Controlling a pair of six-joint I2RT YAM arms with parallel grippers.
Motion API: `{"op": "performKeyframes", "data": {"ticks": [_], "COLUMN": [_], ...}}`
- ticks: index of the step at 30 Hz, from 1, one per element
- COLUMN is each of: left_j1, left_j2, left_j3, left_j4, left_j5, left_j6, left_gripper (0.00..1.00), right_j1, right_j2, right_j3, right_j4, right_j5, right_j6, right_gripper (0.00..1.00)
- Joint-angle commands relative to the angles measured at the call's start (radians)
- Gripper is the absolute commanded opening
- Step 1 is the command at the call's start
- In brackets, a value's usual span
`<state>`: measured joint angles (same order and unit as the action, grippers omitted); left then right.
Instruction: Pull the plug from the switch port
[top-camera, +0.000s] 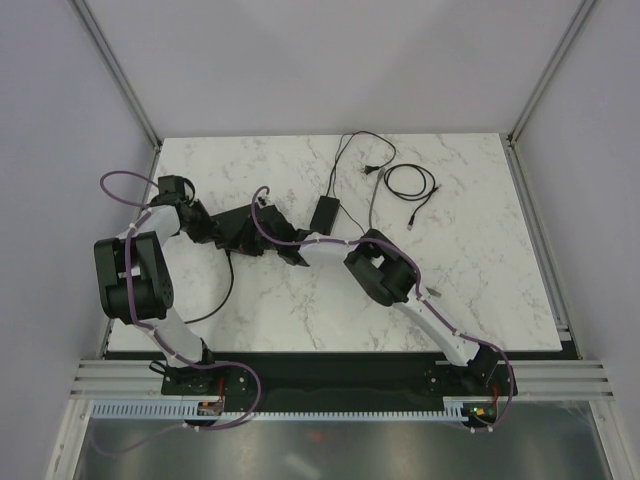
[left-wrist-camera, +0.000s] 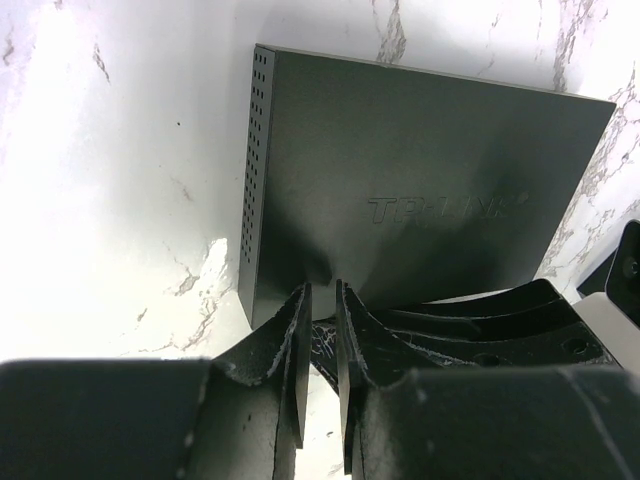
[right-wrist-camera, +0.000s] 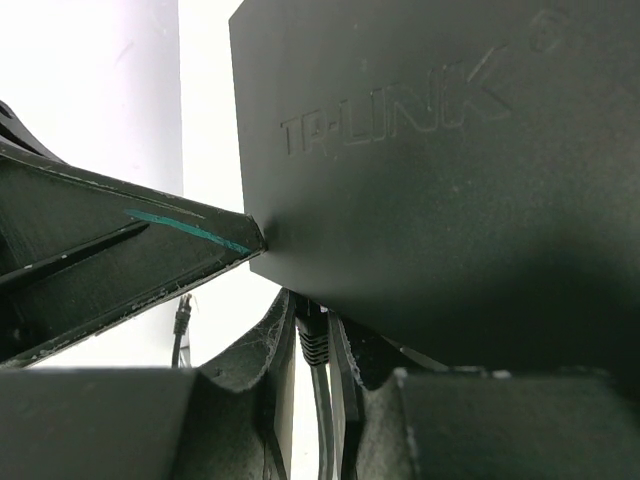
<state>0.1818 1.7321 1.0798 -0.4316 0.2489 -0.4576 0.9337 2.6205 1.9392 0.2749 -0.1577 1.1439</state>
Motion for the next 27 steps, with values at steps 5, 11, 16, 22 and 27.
{"op": "performKeyframes", "data": {"ticks": [5,11,16,22,27], "left_j1": [-0.007,-0.007,-0.007,-0.010,-0.013], "left_j2": [0.027,0.032,0.037,0.040,0.044], "left_j3": [0.009,0.011,0.011,0.011,0.012], "left_j4": [0.005,0.007,0.005,0.004,0.002], "left_j5": [0.000,0.003,0.003,-0.002,-0.013], "left_j6": [-0.003,-0.003,-0.003,-0.001,0.000], "left_gripper": [0.22,0.22,0.22,0.22,0.22], "right_j1": [-0.009,-0.024,-0.044,-0.047,-0.039], "right_j2": [0.062,0.042,0.038,0.036,0.067], "right_j3": [0.040,0.027,0.015,0.012,0.079], "right_j4": [-0.120,-0.134,-0.102,-0.085,-0.183], "right_j5": [-0.071,-0.126,-0.186,-0.181,-0.138], "right_j6": [-0.035,-0.065,-0.058,-0.047,-0.073], "right_gripper": [0.00,0.00,0.00,0.00,0.00]}}
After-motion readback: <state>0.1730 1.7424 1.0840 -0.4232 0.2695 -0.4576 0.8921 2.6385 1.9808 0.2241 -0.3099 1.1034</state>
